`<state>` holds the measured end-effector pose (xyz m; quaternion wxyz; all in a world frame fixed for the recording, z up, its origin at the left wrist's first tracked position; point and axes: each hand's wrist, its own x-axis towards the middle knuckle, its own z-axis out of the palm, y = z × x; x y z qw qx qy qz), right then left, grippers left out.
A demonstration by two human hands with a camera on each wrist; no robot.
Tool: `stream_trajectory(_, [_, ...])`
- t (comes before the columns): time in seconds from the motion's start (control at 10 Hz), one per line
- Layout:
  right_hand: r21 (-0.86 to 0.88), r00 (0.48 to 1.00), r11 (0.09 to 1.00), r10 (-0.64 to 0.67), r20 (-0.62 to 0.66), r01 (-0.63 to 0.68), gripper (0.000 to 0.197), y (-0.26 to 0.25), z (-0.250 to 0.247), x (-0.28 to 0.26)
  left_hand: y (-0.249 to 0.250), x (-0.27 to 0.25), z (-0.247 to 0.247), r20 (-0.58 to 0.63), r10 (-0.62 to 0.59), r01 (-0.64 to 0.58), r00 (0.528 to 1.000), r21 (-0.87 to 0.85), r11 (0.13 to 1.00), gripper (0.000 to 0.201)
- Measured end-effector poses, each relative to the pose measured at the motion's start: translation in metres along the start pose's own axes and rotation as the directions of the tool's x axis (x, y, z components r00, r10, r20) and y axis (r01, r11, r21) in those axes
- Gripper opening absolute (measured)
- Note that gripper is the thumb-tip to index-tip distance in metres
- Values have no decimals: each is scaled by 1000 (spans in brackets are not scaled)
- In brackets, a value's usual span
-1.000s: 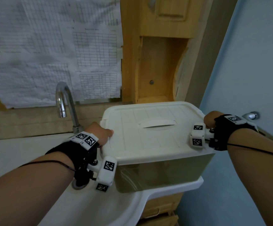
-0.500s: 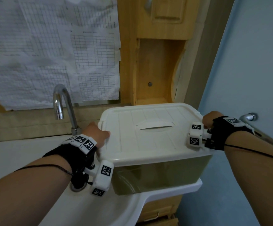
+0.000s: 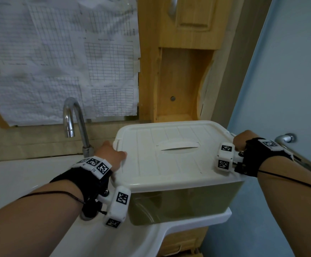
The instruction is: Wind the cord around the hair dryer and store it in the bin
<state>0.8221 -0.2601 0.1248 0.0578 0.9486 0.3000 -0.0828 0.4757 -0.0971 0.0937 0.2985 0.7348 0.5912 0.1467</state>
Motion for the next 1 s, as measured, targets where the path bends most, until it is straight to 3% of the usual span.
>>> stream_trajectory(0.1, [148,999,989,29,-36,-24,30,2,1,1,-1,1,0,9,-4,4,1000,-20,1000,46])
stream_trajectory(0.2, [194,999,981,25,-34,-18,25,-5,-1,0,-2,1,0,4,-11,12,1000,-41,999,45])
stream_trajectory(0.3, [235,999,971,-43,13,39,17,-9,3,4,-3,1,0,-2,-11,11,1000,-39,999,45])
stream_trajectory(0.6, [302,999,952,47,8,-47,27,-8,1,-4,0,-1,0,-5,-18,18,1000,-55,998,47])
stream_trajectory(0.7, [287,999,957,34,23,-39,20,1,10,29,0,1,2,-5,-20,20,1000,-33,999,47])
stream_trajectory(0.8, [198,998,979,37,59,-49,45,9,18,56,1,-1,1,4,-24,23,1000,19,1000,47])
stream_trajectory(0.9, [321,996,947,14,-82,13,25,-18,-10,-5,4,-5,-1,24,-14,12,1000,90,996,50])
stream_trajectory(1.0, [527,978,845,30,-208,87,32,-37,-35,-29,10,-11,-12,-18,7,-6,1000,59,998,58])
